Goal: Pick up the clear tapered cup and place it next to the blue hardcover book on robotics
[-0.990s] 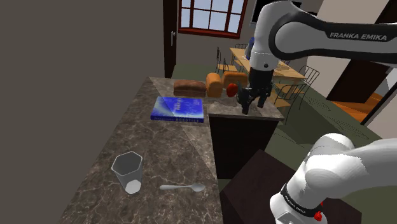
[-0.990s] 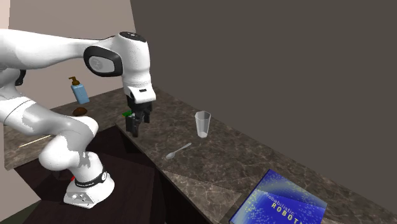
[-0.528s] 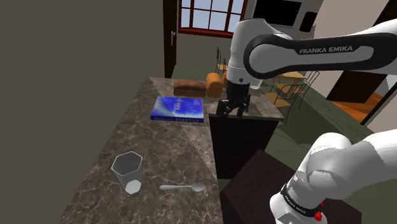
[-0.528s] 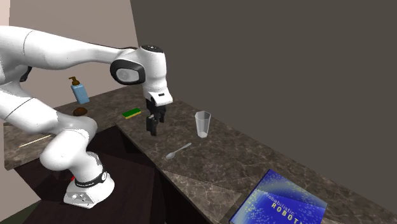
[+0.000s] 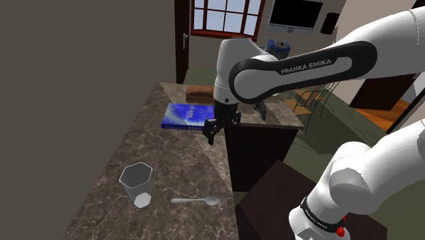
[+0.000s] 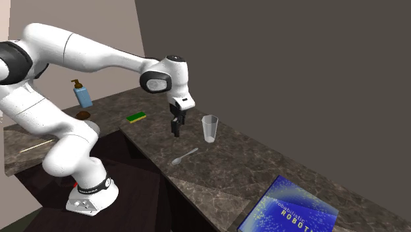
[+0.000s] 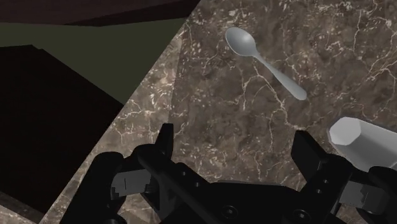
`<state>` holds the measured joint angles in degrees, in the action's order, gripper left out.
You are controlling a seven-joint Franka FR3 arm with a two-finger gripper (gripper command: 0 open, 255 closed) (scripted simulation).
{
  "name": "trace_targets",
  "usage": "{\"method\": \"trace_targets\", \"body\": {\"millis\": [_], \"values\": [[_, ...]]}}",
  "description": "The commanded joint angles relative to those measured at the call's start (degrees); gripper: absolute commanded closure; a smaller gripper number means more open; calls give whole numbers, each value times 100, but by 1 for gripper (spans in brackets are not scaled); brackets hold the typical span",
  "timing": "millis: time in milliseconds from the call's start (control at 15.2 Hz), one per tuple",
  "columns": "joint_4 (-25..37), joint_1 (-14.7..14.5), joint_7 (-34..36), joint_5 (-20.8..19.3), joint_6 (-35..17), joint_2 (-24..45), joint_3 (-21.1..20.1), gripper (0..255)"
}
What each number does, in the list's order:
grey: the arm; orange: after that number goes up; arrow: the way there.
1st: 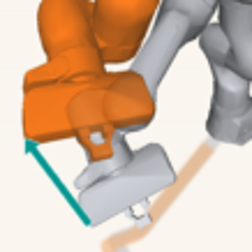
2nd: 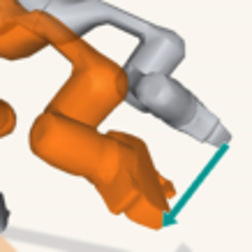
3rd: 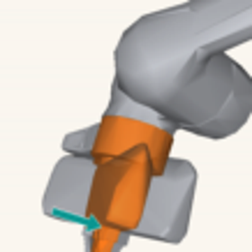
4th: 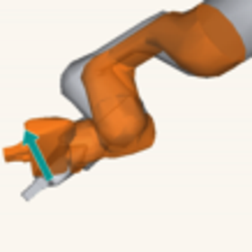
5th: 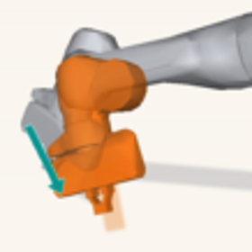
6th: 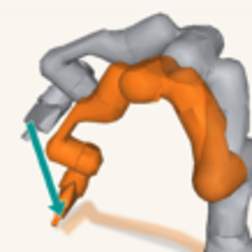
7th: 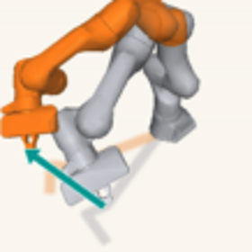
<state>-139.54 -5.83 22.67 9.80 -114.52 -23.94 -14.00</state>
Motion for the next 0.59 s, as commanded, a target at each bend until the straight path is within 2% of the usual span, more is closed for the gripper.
{"method": "trace_targets", "body": {"millis": [0,264,528], "values": [[139,-60,180,30,-293,344,-176,0],[517,-125,524,-59,-834,1117,-477,0],[1003,-198,929,-310,-1285,1928,-732,0]]}}
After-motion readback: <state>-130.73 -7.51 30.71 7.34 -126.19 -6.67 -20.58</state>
